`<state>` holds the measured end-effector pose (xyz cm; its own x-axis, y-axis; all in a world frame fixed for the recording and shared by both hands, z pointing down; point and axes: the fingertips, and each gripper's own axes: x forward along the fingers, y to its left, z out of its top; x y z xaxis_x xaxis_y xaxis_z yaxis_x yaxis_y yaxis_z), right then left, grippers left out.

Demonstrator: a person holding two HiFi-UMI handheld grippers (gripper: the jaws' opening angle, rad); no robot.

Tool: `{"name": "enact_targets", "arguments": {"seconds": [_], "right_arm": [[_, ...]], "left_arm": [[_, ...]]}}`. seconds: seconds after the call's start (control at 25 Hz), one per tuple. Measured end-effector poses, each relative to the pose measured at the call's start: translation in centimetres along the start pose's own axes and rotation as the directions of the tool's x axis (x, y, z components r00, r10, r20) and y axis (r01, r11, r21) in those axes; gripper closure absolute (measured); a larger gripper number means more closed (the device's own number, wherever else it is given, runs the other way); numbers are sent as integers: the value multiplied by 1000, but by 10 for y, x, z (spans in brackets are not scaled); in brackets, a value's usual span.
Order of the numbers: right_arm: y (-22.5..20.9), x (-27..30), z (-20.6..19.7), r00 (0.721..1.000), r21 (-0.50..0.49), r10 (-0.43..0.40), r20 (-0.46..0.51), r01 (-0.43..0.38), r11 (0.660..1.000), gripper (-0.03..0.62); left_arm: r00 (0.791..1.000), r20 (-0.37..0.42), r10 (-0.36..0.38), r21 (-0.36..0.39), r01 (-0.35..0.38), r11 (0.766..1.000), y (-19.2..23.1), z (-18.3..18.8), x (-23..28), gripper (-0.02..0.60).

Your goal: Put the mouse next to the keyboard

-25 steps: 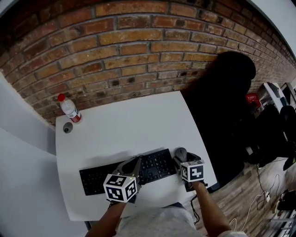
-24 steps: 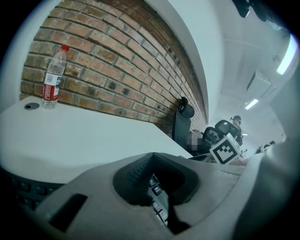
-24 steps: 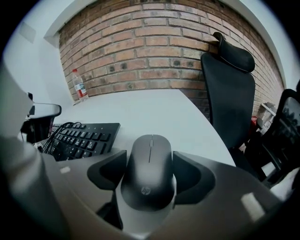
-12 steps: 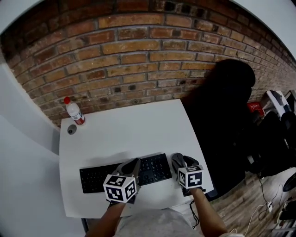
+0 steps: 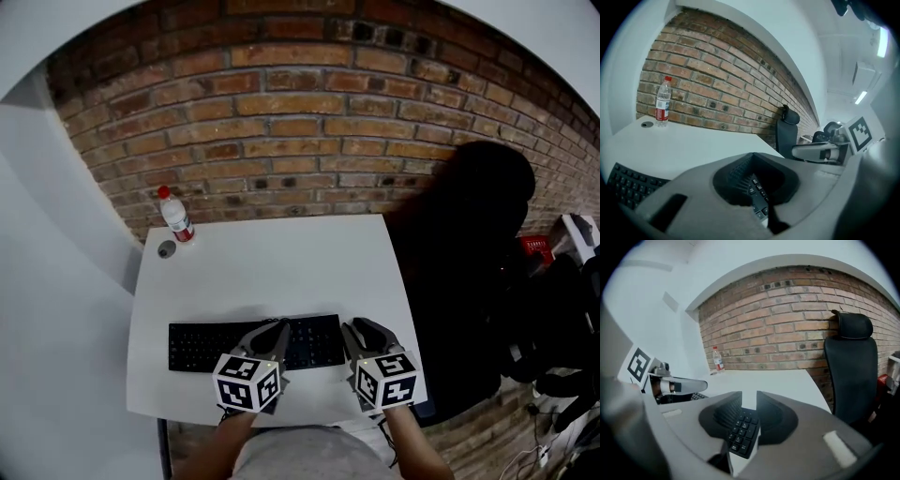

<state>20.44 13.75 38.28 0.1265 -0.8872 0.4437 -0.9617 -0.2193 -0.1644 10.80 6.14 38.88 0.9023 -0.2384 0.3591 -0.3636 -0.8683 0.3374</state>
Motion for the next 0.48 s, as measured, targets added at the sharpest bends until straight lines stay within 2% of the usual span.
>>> {"name": "enact_targets", "arguments": {"seconds": [0.12,0.24,0.48], "right_arm": [[12,-8,7,999,-24,41,31,-40,999,508],[19,-15,8,997,-42,70,43,-68,997,578],[25,-26,1,991,-32,122,53,-121,992,585]], "left_arm": [[1000,13,28,-2,-28,1000,-3,-2,-6,596],[998,25,52,-10,-52,999,-8,-4,-12,596],[996,31,81,-5,-81,997,-20,-13,-22,597]]}}
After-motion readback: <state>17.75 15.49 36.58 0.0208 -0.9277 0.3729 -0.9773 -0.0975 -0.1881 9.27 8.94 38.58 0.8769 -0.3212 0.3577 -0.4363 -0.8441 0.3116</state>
